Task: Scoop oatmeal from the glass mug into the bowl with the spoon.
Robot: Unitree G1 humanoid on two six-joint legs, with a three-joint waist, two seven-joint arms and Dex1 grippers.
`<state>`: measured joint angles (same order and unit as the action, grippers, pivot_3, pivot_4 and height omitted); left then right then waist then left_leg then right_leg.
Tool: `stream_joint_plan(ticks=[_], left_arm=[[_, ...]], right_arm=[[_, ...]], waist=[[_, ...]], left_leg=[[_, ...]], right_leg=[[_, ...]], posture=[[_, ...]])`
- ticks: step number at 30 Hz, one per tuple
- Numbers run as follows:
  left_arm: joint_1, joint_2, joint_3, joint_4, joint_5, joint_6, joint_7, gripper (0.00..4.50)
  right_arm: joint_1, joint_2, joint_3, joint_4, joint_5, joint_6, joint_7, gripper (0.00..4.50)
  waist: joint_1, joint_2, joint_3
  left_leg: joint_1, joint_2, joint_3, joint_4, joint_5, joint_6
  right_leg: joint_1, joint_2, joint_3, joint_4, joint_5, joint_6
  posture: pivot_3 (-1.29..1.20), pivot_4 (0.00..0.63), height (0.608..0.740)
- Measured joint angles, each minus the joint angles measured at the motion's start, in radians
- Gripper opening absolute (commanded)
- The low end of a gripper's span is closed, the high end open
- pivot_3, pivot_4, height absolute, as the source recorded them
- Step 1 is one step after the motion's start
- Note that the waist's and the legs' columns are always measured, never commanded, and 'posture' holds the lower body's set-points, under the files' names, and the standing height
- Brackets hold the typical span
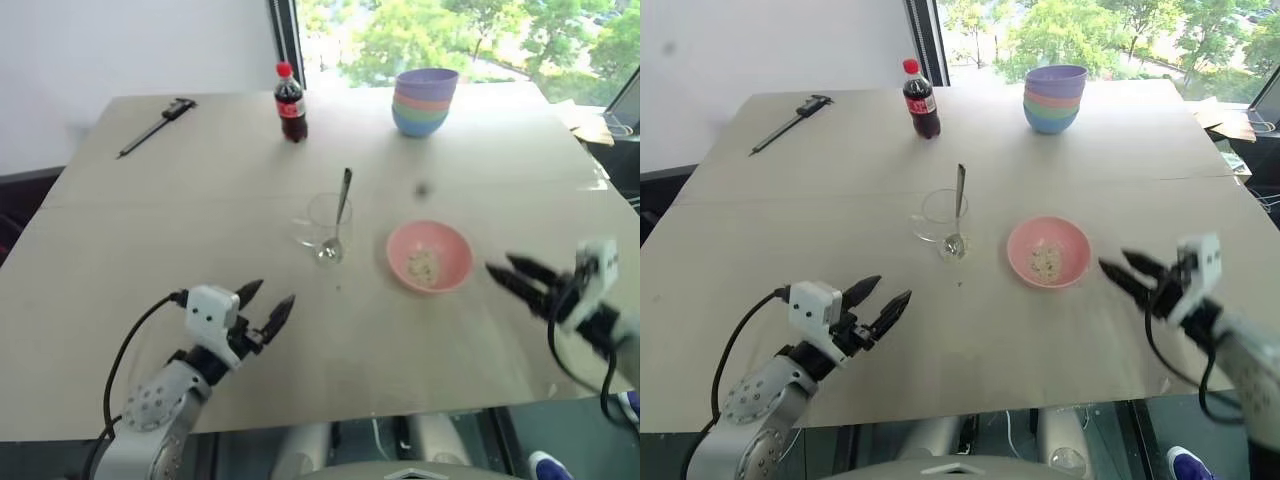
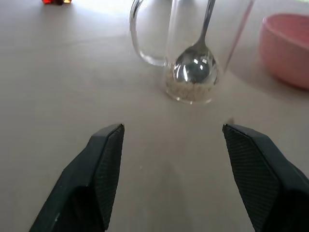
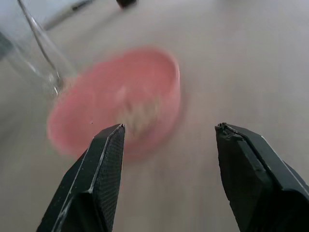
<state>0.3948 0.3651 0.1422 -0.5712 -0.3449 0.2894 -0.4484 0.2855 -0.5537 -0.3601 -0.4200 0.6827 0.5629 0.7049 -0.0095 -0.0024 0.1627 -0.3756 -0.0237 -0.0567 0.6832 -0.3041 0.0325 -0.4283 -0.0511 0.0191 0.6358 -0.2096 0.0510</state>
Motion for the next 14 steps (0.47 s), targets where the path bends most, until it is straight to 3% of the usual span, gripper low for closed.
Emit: stream_joint_plan(ticks=[1,2,7,14], left_arm=[[0.000,-0.002,-0.001,0.000,0.004,-0.004,0.003,4.50],[-0.005,-0.004,-0.008,0.000,0.012,-0.011,0.010,4.50],[0.007,-0.021,-0.081,0.023,0.120,-0.084,0.033,4.50],[0.059,-0.032,-0.114,0.053,0.154,-0.144,0.032,4.50]], right_arm=[[0.010,0.000,0.009,0.000,-0.015,-0.018,0.012,4.30],[0.028,-0.002,0.022,-0.001,-0.051,-0.071,0.036,4.45],[0.107,0.042,0.086,0.020,-0.172,-0.316,0.120,4.45],[0.145,0.080,0.166,0.027,-0.212,-0.417,0.139,4.45]], waist=[[-0.002,0.000,0.000],[-0.005,-0.001,0.000],[-0.002,-0.003,0.001],[0.000,-0.004,0.002]], left_leg=[[0.000,0.000,0.001,0.000,0.000,0.000],[0.000,0.001,0.001,0.001,0.000,0.000],[0.009,0.001,0.003,-0.001,0.000,0.000],[0.010,0.002,0.002,-0.001,-0.001,0.000]], right_leg=[[0.000,0.000,0.000,0.000,0.000,0.001],[0.000,0.000,0.001,0.000,0.001,0.001],[0.007,0.001,0.002,-0.001,-0.002,-0.001],[0.008,-0.001,0.001,-0.002,-0.002,-0.002]], posture=[[0.00,0.150,0.740],[0.00,0.150,0.740],[0.00,0.150,0.740],[0.00,0.150,0.740]])
